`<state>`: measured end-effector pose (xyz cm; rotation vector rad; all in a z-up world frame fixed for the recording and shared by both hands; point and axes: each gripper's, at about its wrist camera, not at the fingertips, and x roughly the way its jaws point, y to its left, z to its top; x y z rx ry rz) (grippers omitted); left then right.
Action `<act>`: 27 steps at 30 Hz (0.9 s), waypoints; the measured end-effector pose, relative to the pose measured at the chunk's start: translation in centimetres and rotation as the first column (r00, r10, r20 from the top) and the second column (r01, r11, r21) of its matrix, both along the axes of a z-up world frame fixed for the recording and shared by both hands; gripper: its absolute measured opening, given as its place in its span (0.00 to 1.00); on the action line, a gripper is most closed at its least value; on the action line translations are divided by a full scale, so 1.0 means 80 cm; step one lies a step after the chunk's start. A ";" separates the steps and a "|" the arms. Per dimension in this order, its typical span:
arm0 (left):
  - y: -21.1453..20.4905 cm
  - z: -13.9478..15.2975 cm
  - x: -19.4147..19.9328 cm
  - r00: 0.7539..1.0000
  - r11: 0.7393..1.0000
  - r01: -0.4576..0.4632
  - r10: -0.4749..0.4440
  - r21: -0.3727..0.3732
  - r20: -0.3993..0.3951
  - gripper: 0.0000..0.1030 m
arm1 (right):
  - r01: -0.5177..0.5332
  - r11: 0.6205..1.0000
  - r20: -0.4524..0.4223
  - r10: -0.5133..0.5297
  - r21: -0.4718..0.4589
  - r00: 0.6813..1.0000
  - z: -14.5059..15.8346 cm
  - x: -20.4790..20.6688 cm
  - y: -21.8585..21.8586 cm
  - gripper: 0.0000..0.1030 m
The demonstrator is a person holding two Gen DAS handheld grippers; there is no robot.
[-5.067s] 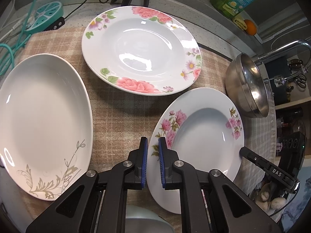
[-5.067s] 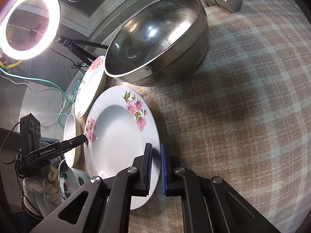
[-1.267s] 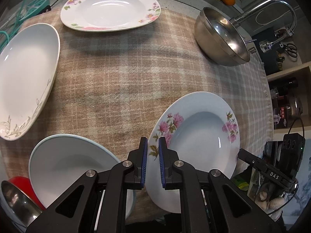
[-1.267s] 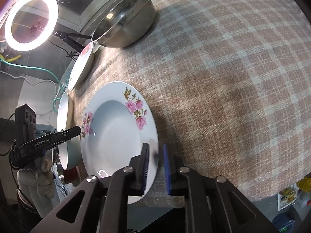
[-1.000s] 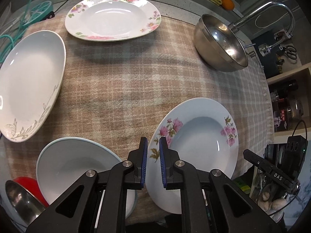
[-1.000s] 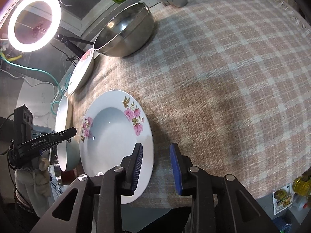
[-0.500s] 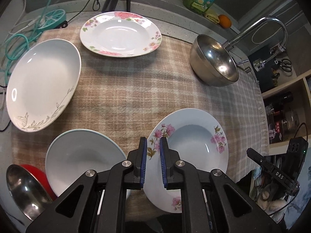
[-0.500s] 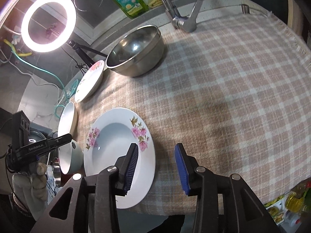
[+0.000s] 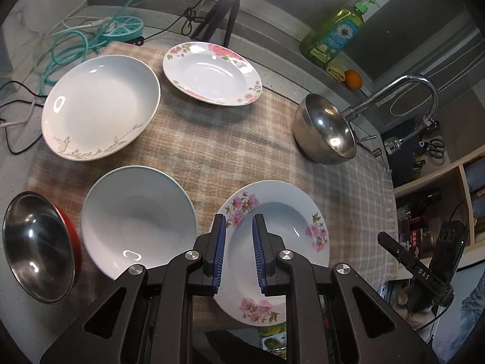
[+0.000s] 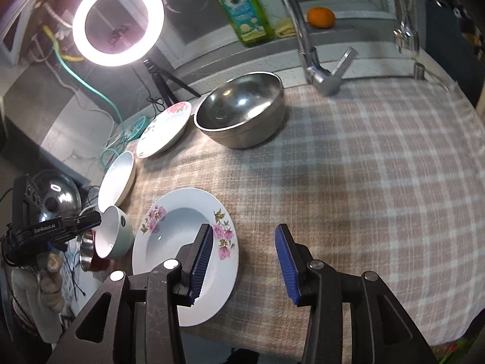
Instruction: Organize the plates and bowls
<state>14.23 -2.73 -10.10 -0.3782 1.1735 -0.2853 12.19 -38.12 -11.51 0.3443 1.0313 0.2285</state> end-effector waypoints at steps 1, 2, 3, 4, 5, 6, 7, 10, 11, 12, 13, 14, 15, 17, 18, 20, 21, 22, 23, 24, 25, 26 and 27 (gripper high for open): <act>0.001 0.002 -0.003 1.000 1.000 -0.014 0.014 -0.001 0.007 0.16 | -0.013 1.000 0.006 0.013 -0.009 1.000 0.003 0.002 0.000 0.41; 0.003 0.005 -0.006 1.000 1.000 -0.028 0.028 -0.003 0.012 0.16 | -0.026 0.999 0.010 0.026 -0.022 1.000 0.006 0.004 -0.001 0.41; 0.004 0.007 -0.009 0.999 0.999 -0.044 0.044 -0.004 0.017 0.16 | -0.039 0.999 0.015 0.040 -0.037 0.999 0.010 0.006 -0.001 0.41; 0.005 0.009 -0.012 0.998 0.998 -0.060 0.060 -0.006 0.024 0.16 | -0.051 0.998 0.019 0.052 -0.048 0.998 0.013 0.008 -0.002 0.41; 0.006 0.011 -0.014 0.997 0.997 -0.071 0.071 -0.007 0.028 0.16 | -0.065 0.996 0.022 0.067 -0.060 0.998 0.017 0.012 -0.003 0.41; 0.007 0.012 -0.017 0.996 0.996 -0.084 0.084 -0.007 0.034 0.16 | -0.075 0.995 0.022 0.076 -0.066 0.997 0.019 0.014 -0.004 0.41; 0.007 0.014 -0.018 0.995 0.995 -0.096 0.096 -0.008 0.038 0.16 | -0.088 0.994 0.023 0.090 -0.070 0.996 0.022 0.018 -0.005 0.41; 0.008 0.019 -0.024 0.991 0.992 -0.126 0.127 -0.010 0.044 0.16 | -0.116 0.991 0.026 0.119 -0.073 0.993 0.032 0.027 -0.009 0.41; 0.008 0.020 -0.025 0.990 0.991 -0.136 0.136 -0.007 0.047 0.16 | -0.123 0.990 0.028 0.126 -0.072 0.992 0.035 0.030 -0.010 0.41; 0.008 0.021 -0.025 0.988 0.989 -0.145 0.146 -0.005 0.048 0.16 | -0.129 0.989 0.032 0.132 -0.068 0.991 0.040 0.034 -0.011 0.41; 0.009 0.023 -0.025 0.987 0.988 -0.156 0.156 -0.006 0.048 0.16 | -0.136 0.989 0.034 0.139 -0.064 0.990 0.042 0.037 -0.012 0.41; 0.011 0.025 -0.026 0.986 0.987 -0.162 0.162 -0.009 0.046 0.16 | -0.147 0.987 0.034 0.149 -0.058 0.988 0.045 0.041 -0.012 0.41; 0.013 0.027 -0.025 0.985 0.986 -0.169 0.169 -0.013 0.044 0.16 | -0.155 0.986 0.031 0.157 -0.053 0.987 0.048 0.046 -0.012 0.41; 0.018 0.032 -0.021 0.983 0.984 -0.180 0.180 -0.017 0.043 0.16 | -0.171 0.984 0.030 0.173 -0.047 0.985 0.054 0.055 -0.009 0.41; 0.021 0.035 -0.019 0.981 0.983 -0.185 0.186 -0.016 0.045 0.16 | -0.179 0.983 0.033 0.181 -0.045 0.983 0.058 0.060 -0.006 0.41; 0.027 0.041 -0.010 0.980 0.981 -0.194 0.194 -0.016 0.050 0.16 | -0.195 0.980 0.043 0.197 -0.046 0.979 0.065 0.068 0.001 0.41; 0.031 0.044 -0.004 0.979 0.981 -0.195 0.195 -0.015 0.052 0.16 | -0.202 0.978 0.045 0.204 -0.046 0.978 0.067 0.073 0.005 0.41; 0.033 0.046 0.003 0.979 0.981 -0.194 0.194 -0.015 0.054 0.16 | -0.206 0.978 0.045 0.208 -0.041 0.977 0.069 0.079 0.009 0.41; 0.035 0.047 0.010 0.980 0.981 -0.191 0.192 -0.016 0.054 0.16 | -0.209 0.977 0.042 0.210 -0.030 0.977 0.071 0.086 0.012 0.41; 0.037 0.048 0.017 0.981 0.982 -0.187 0.187 -0.016 0.054 0.16 | -0.211 0.977 0.037 0.212 -0.016 0.977 0.073 0.095 0.016 0.41; 0.039 0.048 0.026 0.982 0.984 -0.178 0.179 -0.017 0.054 0.16 | -0.212 0.977 0.034 0.212 -0.007 0.977 0.075 0.103 0.020 0.41; 0.041 0.047 0.037 0.984 0.986 -0.167 0.168 -0.016 0.055 0.16 | -0.210 0.978 0.038 0.210 -0.010 0.977 0.079 0.114 0.027 0.41; 0.043 0.047 0.046 0.986 0.988 -0.157 0.157 -0.015 0.055 0.16 | -0.207 0.978 0.043 0.208 -0.018 0.977 0.081 0.122 0.033 0.41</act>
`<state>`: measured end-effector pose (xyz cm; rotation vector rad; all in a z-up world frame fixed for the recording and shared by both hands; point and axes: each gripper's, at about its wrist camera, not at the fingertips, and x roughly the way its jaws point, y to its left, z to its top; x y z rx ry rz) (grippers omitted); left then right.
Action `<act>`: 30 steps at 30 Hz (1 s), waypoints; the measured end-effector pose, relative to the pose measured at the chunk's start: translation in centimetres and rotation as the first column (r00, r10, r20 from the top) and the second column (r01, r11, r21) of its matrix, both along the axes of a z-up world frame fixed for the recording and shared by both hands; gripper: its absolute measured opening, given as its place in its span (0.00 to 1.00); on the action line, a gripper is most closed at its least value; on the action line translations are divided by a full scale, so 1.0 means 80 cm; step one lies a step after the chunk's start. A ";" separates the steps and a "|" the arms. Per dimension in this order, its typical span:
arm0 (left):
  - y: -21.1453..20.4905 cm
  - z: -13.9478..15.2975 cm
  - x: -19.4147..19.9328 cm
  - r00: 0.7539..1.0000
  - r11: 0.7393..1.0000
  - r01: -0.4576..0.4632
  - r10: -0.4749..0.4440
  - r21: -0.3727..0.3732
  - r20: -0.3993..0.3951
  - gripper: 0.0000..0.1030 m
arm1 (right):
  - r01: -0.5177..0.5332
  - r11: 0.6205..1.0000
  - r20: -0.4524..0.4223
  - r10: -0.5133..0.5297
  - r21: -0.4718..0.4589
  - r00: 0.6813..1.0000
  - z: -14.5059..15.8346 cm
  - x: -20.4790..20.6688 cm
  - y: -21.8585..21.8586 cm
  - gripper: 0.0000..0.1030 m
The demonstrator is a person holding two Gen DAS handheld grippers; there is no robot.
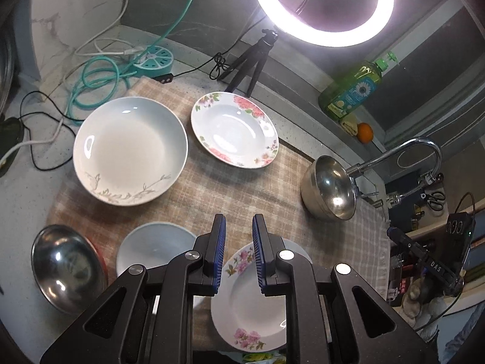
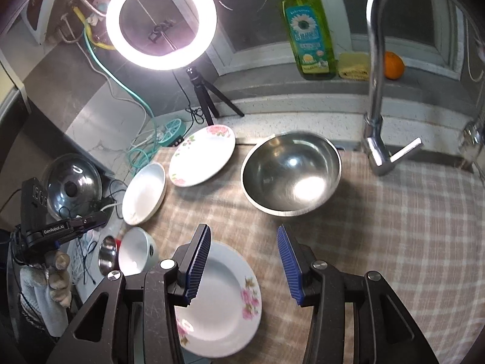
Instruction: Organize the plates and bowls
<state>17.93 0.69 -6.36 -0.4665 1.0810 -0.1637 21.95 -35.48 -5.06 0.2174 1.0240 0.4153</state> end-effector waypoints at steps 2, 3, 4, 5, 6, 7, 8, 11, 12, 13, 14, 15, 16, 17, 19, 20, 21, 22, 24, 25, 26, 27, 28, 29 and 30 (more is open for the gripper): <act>0.006 -0.004 0.024 1.000 1.000 0.014 -0.014 -0.007 -0.010 0.16 | 0.011 1.000 0.009 -0.011 -0.012 1.000 0.005 0.020 0.014 0.41; 0.009 -0.007 0.033 1.000 1.000 0.019 -0.020 -0.014 -0.016 0.16 | 0.011 1.000 0.003 -0.011 -0.005 1.000 0.007 0.031 0.022 0.41; 0.012 -0.010 0.048 0.999 0.999 0.028 -0.029 -0.021 -0.025 0.16 | 0.010 1.000 -0.002 -0.010 -0.001 1.000 0.008 0.039 0.027 0.41; 0.015 -0.011 0.059 0.999 0.999 0.034 -0.035 -0.021 -0.029 0.16 | 0.008 1.000 -0.008 -0.008 0.001 1.000 0.009 0.050 0.034 0.41; 0.019 -0.014 0.072 0.999 0.999 0.039 -0.040 -0.020 -0.032 0.16 | 0.010 1.000 -0.013 -0.010 0.001 1.000 0.010 0.060 0.042 0.41; 0.023 -0.016 0.086 0.998 0.999 0.042 -0.042 -0.017 -0.036 0.16 | 0.011 1.000 -0.018 -0.011 0.004 1.000 0.010 0.073 0.050 0.41; 0.027 -0.018 0.097 0.998 0.999 0.045 -0.046 -0.018 -0.039 0.16 | 0.011 1.000 -0.022 -0.011 0.008 1.000 0.010 0.082 0.056 0.41; 0.037 -0.027 0.132 0.997 0.998 0.058 -0.059 -0.016 -0.056 0.16 | 0.022 1.000 -0.041 -0.022 0.012 0.999 0.002 0.113 0.074 0.41; 0.040 -0.031 0.143 0.996 0.998 0.064 -0.065 -0.011 -0.062 0.16 | 0.028 1.000 -0.051 -0.027 0.013 0.998 -0.002 0.123 0.079 0.41; 0.042 -0.035 0.152 0.995 0.998 0.070 -0.070 -0.011 -0.069 0.16 | 0.033 0.999 -0.063 -0.032 0.017 0.998 -0.007 0.132 0.084 0.41; 0.045 -0.039 0.159 0.995 0.997 0.072 -0.073 -0.012 -0.075 0.16 | 0.037 0.999 -0.078 -0.035 0.024 0.996 -0.012 0.141 0.088 0.41; 0.047 -0.044 0.167 0.994 0.997 0.075 -0.076 -0.015 -0.082 0.16 | 0.042 0.999 -0.092 -0.039 0.028 0.995 -0.019 0.149 0.093 0.41; 0.050 -0.049 0.175 0.993 0.997 0.079 -0.080 -0.019 -0.091 0.16 | 0.046 0.999 -0.103 -0.043 0.027 0.994 -0.024 0.155 0.097 0.41; 0.053 -0.055 0.183 0.992 0.997 0.078 -0.080 -0.021 -0.101 0.16 | 0.048 0.998 -0.114 -0.045 0.028 0.992 -0.030 0.162 0.100 0.41; 0.058 -0.064 0.198 0.989 0.996 0.080 -0.083 -0.028 -0.120 0.16 | 0.051 0.998 -0.134 -0.047 0.029 0.990 -0.041 0.174 0.109 0.41; 0.059 -0.068 0.205 0.988 0.996 0.082 -0.085 -0.028 -0.128 0.16 | 0.052 0.998 -0.140 -0.048 0.027 0.989 -0.044 0.179 0.112 0.41; 0.060 -0.073 0.213 0.987 0.996 0.084 -0.086 -0.026 -0.135 0.16 | 0.055 0.998 -0.147 -0.051 0.023 0.988 -0.049 0.185 0.116 0.41; 0.060 -0.077 0.219 0.986 0.996 0.088 -0.090 -0.024 -0.141 0.16 | 0.057 0.998 -0.153 -0.054 0.019 0.987 -0.053 0.191 0.120 0.41; 0.060 -0.086 0.232 0.983 0.995 0.100 -0.101 -0.017 -0.154 0.16 | 0.060 0.998 -0.168 -0.057 0.010 0.984 -0.063 0.204 0.126 0.41; 0.061 -0.090 0.238 0.982 0.995 0.099 -0.100 -0.012 -0.160 0.16 | 0.059 0.998 -0.176 -0.057 0.006 0.983 -0.068 0.210 0.129 0.41; 0.061 -0.095 0.243 0.981 0.995 0.101 -0.102 -0.010 -0.166 0.16 | 0.058 0.998 -0.185 -0.058 0.000 0.981 -0.073 0.216 0.132 0.41; 0.062 -0.100 0.249 0.979 0.995 0.103 -0.103 -0.008 -0.174 0.16 | 0.056 0.998 -0.194 -0.056 -0.006 0.979 -0.078 0.222 0.136 0.41; 0.063 -0.105 0.254 0.978 0.995 0.103 -0.102 -0.005 -0.181 0.16 | 0.053 0.999 -0.201 -0.054 -0.012 0.978 -0.083 0.229 0.140 0.41; 0.064 -0.110 0.258 0.977 0.995 0.103 -0.102 -0.002 -0.188 0.16 | 0.048 0.999 -0.208 -0.052 -0.021 0.977 -0.088 0.234 0.144 0.41; 0.065 -0.115 0.262 0.976 0.994 0.105 -0.103 0.001 -0.194 0.16 | 0.046 0.999 -0.216 -0.051 -0.027 0.975 -0.093 0.240 0.146 0.41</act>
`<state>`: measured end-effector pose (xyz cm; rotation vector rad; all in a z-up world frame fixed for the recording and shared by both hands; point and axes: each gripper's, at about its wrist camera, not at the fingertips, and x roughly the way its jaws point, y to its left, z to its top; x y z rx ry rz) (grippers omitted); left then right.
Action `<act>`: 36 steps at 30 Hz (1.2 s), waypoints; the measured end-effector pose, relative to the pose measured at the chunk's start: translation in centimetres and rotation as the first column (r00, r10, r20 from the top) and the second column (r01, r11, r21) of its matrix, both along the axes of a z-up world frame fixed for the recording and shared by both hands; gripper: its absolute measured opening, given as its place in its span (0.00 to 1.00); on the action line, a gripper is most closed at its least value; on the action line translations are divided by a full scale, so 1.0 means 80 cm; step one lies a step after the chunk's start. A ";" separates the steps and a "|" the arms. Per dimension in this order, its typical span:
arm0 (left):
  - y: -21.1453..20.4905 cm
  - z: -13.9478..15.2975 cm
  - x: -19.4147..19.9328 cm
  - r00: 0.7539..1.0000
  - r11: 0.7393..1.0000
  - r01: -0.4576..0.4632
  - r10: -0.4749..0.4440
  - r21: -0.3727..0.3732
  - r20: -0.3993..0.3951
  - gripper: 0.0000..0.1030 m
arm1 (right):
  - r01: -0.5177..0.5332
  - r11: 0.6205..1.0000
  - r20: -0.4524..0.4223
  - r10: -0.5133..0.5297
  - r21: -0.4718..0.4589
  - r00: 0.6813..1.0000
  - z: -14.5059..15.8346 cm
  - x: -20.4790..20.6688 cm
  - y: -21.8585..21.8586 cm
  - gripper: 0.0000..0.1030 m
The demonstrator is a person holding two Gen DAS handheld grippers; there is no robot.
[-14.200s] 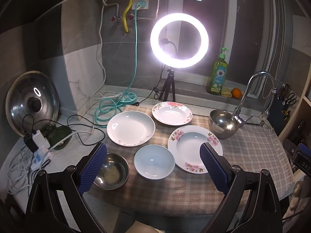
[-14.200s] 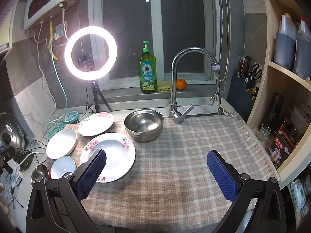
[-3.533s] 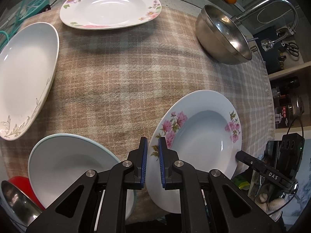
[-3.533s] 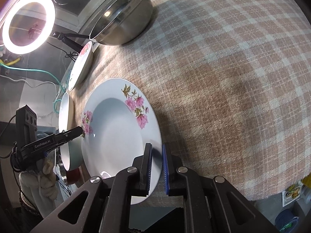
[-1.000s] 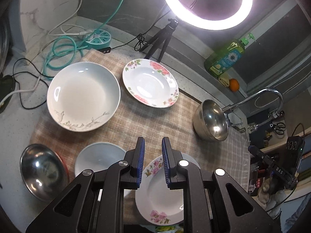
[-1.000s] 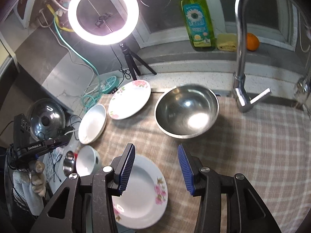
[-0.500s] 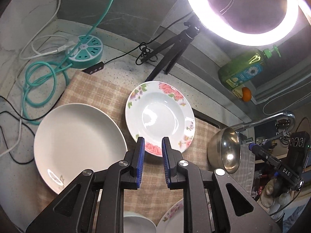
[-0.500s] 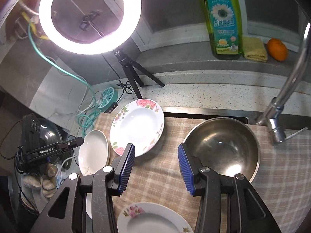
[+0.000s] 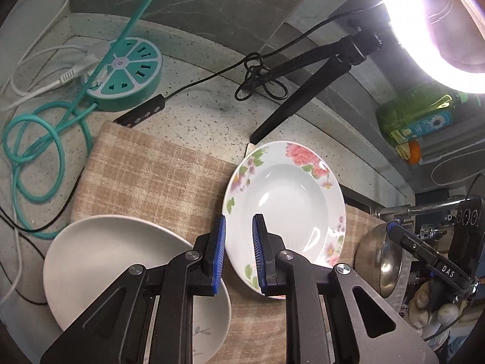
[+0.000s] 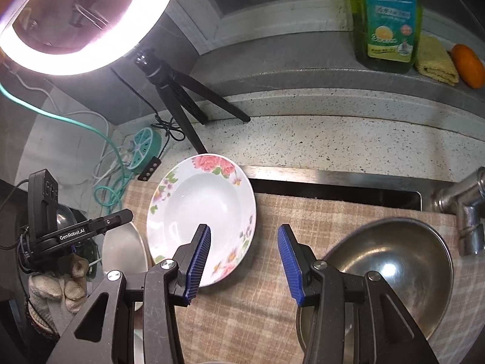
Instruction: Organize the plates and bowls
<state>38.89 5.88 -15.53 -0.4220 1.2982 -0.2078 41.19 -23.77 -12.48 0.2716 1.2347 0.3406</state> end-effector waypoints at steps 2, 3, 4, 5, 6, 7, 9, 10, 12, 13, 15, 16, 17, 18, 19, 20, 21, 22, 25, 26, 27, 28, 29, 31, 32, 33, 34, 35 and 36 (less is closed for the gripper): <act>0.002 -0.007 0.006 1.000 1.000 0.000 0.000 0.003 -0.011 0.16 | 0.002 1.000 -0.021 -0.002 -0.001 1.000 -0.009 0.012 0.003 0.41; 0.002 -0.010 0.008 1.000 1.000 0.003 -0.003 0.002 -0.016 0.16 | 0.002 1.000 -0.032 -0.002 -0.001 0.999 -0.013 0.018 0.005 0.41; 0.002 -0.013 0.010 1.000 1.000 0.007 -0.007 0.003 -0.020 0.16 | 0.000 1.000 -0.038 -0.001 -0.004 0.999 -0.015 0.023 0.007 0.41; 0.002 -0.015 0.012 1.000 1.000 0.009 -0.009 0.005 -0.023 0.16 | -0.004 1.000 -0.043 0.003 -0.012 0.999 -0.018 0.028 0.009 0.41; 0.003 -0.018 0.013 1.000 1.000 0.011 -0.011 0.007 -0.027 0.16 | -0.012 1.000 -0.048 0.011 -0.022 0.999 -0.021 0.033 0.012 0.41; 0.003 -0.020 0.014 0.999 1.000 0.012 -0.012 0.006 -0.030 0.16 | -0.018 0.999 -0.054 0.017 -0.030 0.998 -0.024 0.036 0.014 0.39; 0.003 -0.024 0.016 0.999 1.000 0.013 -0.013 -0.001 -0.038 0.16 | -0.025 0.999 -0.076 0.022 -0.036 0.997 -0.032 0.044 0.017 0.36; 0.003 -0.026 0.017 0.999 1.000 0.013 -0.013 -0.002 -0.041 0.16 | -0.026 0.999 -0.089 0.023 -0.034 0.996 -0.036 0.047 0.018 0.34; 0.003 -0.028 0.019 0.999 1.000 0.014 -0.014 -0.008 -0.046 0.16 | -0.031 0.999 -0.112 0.026 -0.042 0.993 -0.044 0.052 0.021 0.30; 0.001 -0.029 0.019 0.999 1.000 0.015 -0.015 -0.009 -0.046 0.15 | -0.036 0.998 -0.121 0.030 -0.050 0.992 -0.049 0.054 0.023 0.30; -0.003 -0.033 0.019 0.999 1.000 0.016 -0.016 -0.011 -0.048 0.15 | -0.042 0.998 -0.135 0.034 -0.055 0.990 -0.056 0.055 0.025 0.29; -0.004 -0.035 0.020 0.999 1.000 0.016 -0.017 -0.012 -0.048 0.15 | -0.044 0.997 -0.141 0.035 -0.056 0.989 -0.059 0.056 0.026 0.27; -0.004 -0.036 0.020 0.999 1.000 0.017 -0.017 -0.012 -0.048 0.15 | -0.044 0.997 -0.147 0.035 -0.058 0.988 -0.062 0.056 0.026 0.25; -0.003 -0.037 0.020 0.999 1.000 0.016 -0.017 -0.011 -0.046 0.15 | -0.041 0.998 -0.154 0.032 -0.057 0.988 -0.066 0.057 0.026 0.23; -0.002 -0.037 0.020 0.999 1.000 0.014 -0.014 -0.011 -0.046 0.15 | -0.037 0.998 -0.159 0.029 -0.052 0.987 -0.068 0.058 0.025 0.21; -0.002 -0.038 0.019 0.999 1.000 0.013 -0.014 -0.012 -0.047 0.15 | -0.033 0.998 -0.165 0.025 -0.046 0.986 -0.070 0.058 0.025 0.21; -0.001 -0.038 0.019 0.999 1.000 0.014 -0.014 -0.015 -0.048 0.15 | -0.029 0.999 -0.168 0.022 -0.042 0.986 -0.071 0.059 0.024 0.20; -0.001 -0.039 0.018 0.999 1.000 0.013 -0.014 -0.016 -0.048 0.15 | -0.028 0.999 -0.169 0.020 -0.041 0.985 -0.072 0.059 0.023 0.20; 0.000 -0.041 0.017 0.999 1.000 0.015 -0.015 -0.014 -0.049 0.12 | -0.033 0.998 -0.168 0.025 -0.045 0.985 -0.073 0.059 0.024 0.19; 0.001 -0.042 0.017 0.999 1.000 0.017 -0.018 -0.015 -0.049 0.11 | -0.035 0.998 -0.169 0.027 -0.046 0.985 -0.073 0.059 0.024 0.18; 0.001 -0.043 0.016 0.999 1.000 0.017 -0.018 -0.014 -0.049 0.10 | -0.036 0.998 -0.170 0.028 -0.046 0.985 -0.074 0.060 0.025 0.17; 0.001 -0.043 0.014 0.999 1.000 0.019 -0.019 -0.015 -0.048 0.09 | -0.035 0.998 -0.173 0.027 -0.047 0.985 -0.076 0.060 0.025 0.16; 0.000 -0.044 0.013 0.999 1.000 0.020 -0.021 -0.017 -0.048 0.08 | -0.034 0.998 -0.175 0.026 -0.046 0.984 -0.077 0.061 0.026 0.15; -0.001 -0.044 0.011 0.999 1.000 0.019 -0.019 -0.015 -0.046 0.07 | -0.033 0.999 -0.181 0.025 -0.042 0.983 -0.081 0.062 0.030 0.13; -0.001 -0.044 0.010 0.999 1.000 0.020 -0.021 -0.014 -0.044 0.06 | -0.033 0.999 -0.183 0.025 -0.038 0.983 -0.082 0.062 0.031 0.12; -0.001 -0.044 0.010 0.999 1.000 0.023 -0.023 -0.015 -0.042 0.06 | -0.034 0.999 -0.184 0.027 -0.037 0.983 -0.082 0.063 0.032 0.12; -0.001 -0.044 0.010 0.999 1.000 0.022 -0.023 -0.014 -0.042 0.06 | -0.035 0.999 -0.184 0.027 -0.037 0.983 -0.082 0.063 0.032 0.11; -0.001 -0.044 0.010 0.999 1.000 0.022 -0.023 -0.015 -0.042 0.05 | -0.035 0.999 -0.185 0.027 -0.038 0.982 -0.083 0.063 0.033 0.10; -0.001 -0.044 0.009 0.999 1.000 0.023 -0.024 -0.015 -0.041 0.05 | -0.034 0.999 -0.187 0.027 -0.034 0.982 -0.083 0.063 0.033 0.09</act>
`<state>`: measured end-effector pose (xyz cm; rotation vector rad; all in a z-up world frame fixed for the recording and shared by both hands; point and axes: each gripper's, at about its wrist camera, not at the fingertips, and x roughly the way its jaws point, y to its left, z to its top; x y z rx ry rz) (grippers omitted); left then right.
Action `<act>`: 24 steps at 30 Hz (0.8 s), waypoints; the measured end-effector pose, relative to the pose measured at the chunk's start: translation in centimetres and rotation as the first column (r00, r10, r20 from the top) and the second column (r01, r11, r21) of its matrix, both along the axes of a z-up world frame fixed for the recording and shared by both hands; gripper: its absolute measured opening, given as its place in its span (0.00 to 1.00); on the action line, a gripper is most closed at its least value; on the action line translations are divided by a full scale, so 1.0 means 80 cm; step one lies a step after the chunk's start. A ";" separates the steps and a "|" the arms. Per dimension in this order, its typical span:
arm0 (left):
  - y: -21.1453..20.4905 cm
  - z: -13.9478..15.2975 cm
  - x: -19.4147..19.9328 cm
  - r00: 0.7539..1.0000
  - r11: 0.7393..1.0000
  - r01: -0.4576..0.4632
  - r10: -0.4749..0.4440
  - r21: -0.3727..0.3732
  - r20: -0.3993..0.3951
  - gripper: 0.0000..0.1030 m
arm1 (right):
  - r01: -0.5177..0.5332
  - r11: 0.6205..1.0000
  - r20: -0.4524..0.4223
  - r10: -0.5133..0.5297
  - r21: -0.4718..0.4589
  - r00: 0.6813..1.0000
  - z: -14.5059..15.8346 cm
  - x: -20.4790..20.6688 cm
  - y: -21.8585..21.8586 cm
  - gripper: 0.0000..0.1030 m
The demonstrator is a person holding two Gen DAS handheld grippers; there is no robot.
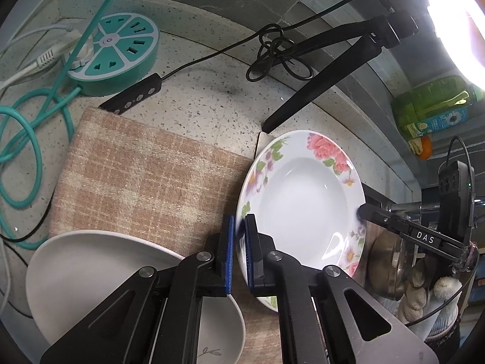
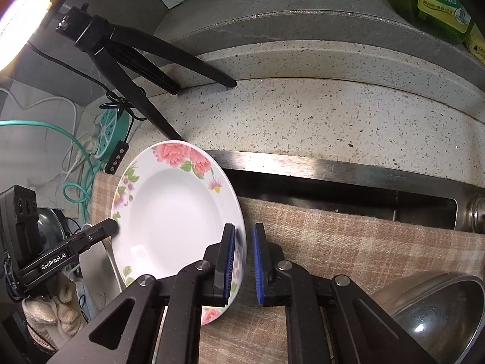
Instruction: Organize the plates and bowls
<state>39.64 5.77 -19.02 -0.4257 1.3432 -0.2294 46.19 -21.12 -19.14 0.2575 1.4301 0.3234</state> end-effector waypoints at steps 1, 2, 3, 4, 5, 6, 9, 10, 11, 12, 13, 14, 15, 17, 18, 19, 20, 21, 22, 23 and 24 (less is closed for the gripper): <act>0.000 0.000 0.000 1.000 1.000 0.002 -0.002 0.000 0.000 0.05 | 0.001 1.000 -0.003 -0.001 0.004 1.000 -0.001 0.000 0.001 0.08; -0.001 0.000 -0.001 1.000 1.000 0.001 -0.001 0.001 0.001 0.05 | 0.002 1.000 -0.008 -0.001 0.010 1.000 -0.002 0.000 0.002 0.08; -0.001 0.000 -0.001 1.000 1.000 -0.001 0.001 0.003 0.002 0.05 | 0.003 1.000 -0.007 -0.003 0.006 1.000 -0.002 0.000 0.003 0.08; -0.002 0.000 -0.002 1.000 1.000 -0.001 0.001 0.006 0.003 0.05 | 0.003 1.000 -0.005 -0.003 0.002 1.000 -0.001 -0.001 0.004 0.08; -0.002 0.000 -0.002 1.000 1.000 -0.001 0.001 0.007 0.004 0.05 | 0.002 1.000 -0.002 -0.002 0.000 1.000 -0.001 -0.001 0.005 0.07; -0.003 0.000 -0.002 1.000 1.000 -0.004 0.004 0.006 0.003 0.05 | 0.003 1.000 0.000 -0.003 -0.002 1.000 -0.001 -0.001 0.005 0.07; -0.001 -0.001 -0.002 1.000 1.000 -0.014 0.013 0.000 -0.004 0.05 | 0.007 1.000 0.004 -0.007 -0.002 1.000 0.000 -0.003 0.004 0.07; -0.001 -0.001 -0.003 1.000 1.000 -0.015 0.015 0.001 -0.006 0.05 | 0.009 1.000 0.005 -0.009 -0.003 1.000 0.001 -0.003 0.004 0.07; -0.002 -0.001 -0.003 1.000 1.000 -0.016 0.016 0.004 -0.005 0.05 | 0.012 1.000 0.005 -0.012 -0.004 1.000 0.001 -0.004 0.004 0.07; -0.001 -0.001 -0.003 1.000 1.000 -0.017 0.017 0.005 -0.006 0.05 | 0.013 1.000 0.004 -0.013 -0.004 1.000 0.001 -0.004 0.004 0.07; -0.001 -0.001 -0.003 1.000 1.000 -0.018 0.019 0.006 -0.006 0.05 | 0.015 1.000 0.002 -0.015 -0.004 1.000 0.001 -0.004 0.003 0.07; -0.002 0.000 -0.004 1.000 1.000 -0.020 0.020 0.005 -0.006 0.05 | 0.019 1.000 -0.001 -0.019 -0.003 1.000 0.001 -0.004 0.003 0.07; -0.002 0.000 -0.004 1.000 1.000 -0.022 0.022 0.003 -0.007 0.05 | 0.022 1.000 -0.004 -0.022 -0.001 1.000 0.000 -0.004 0.002 0.07; -0.002 0.001 -0.005 1.000 1.000 -0.026 0.026 -0.001 -0.008 0.05 | 0.029 1.000 -0.010 -0.029 0.003 1.000 0.000 -0.004 0.000 0.07; -0.001 0.001 -0.005 1.000 1.000 -0.029 0.029 -0.004 -0.009 0.05 | 0.028 1.000 -0.009 -0.028 0.001 1.000 0.000 -0.004 0.000 0.07; -0.001 0.001 -0.006 0.999 1.000 -0.030 0.030 -0.006 -0.011 0.05 | 0.027 1.000 -0.008 -0.027 -0.001 1.000 0.000 -0.005 0.001 0.07; -0.001 0.001 -0.006 1.000 1.000 -0.029 0.029 -0.007 -0.012 0.05 | 0.026 1.000 -0.007 -0.026 -0.005 1.000 0.001 -0.006 0.001 0.07; -0.001 0.002 -0.007 0.999 1.000 -0.030 0.030 -0.008 -0.012 0.05 | 0.025 1.000 -0.007 -0.025 -0.007 1.000 0.001 -0.007 0.001 0.07; -0.001 0.002 -0.007 0.999 1.000 -0.030 0.030 -0.008 -0.012 0.05 | 0.027 1.000 -0.008 -0.027 -0.006 1.000 0.002 -0.008 0.001 0.07; -0.001 0.003 -0.008 1.000 1.000 -0.029 0.029 -0.009 -0.011 0.05 | 0.031 1.000 -0.010 -0.031 -0.003 0.999 0.003 -0.008 0.000 0.07; -0.001 0.004 -0.008 1.000 1.000 -0.029 0.029 -0.011 -0.011 0.05 | 0.035 0.999 -0.010 -0.035 -0.001 0.999 0.003 -0.009 0.000 0.07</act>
